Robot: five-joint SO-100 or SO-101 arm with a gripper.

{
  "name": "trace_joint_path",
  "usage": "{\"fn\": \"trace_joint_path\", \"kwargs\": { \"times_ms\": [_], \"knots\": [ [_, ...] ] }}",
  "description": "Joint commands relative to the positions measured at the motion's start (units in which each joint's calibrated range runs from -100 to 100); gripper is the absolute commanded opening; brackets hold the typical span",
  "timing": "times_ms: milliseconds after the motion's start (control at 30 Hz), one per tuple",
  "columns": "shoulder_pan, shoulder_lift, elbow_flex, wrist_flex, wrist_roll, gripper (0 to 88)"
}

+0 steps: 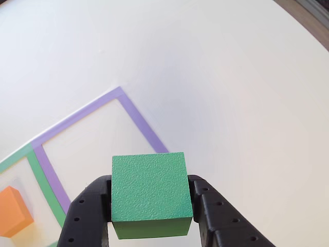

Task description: Tower of hanoi

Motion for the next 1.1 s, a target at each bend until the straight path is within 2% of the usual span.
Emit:
{"fn": "trace_joint_path", "kwargs": {
  "times_ms": [0, 200, 467, 667, 1067],
  "knots": [
    [-2.2, -0.7, 13.9, -21.8, 0.0, 6.4],
    [-2.6, 8.6, 27.6, -48.0, 0.0, 6.4],
    [-4.5, 37.3, 25.5, -79.7, 0.0, 6.6],
    [-7.3, 50.9, 20.6, -90.6, 0.0, 7.0],
    [-7.6, 67.2, 10.1, -96.6, 0.0, 6.9]
  ]
}}
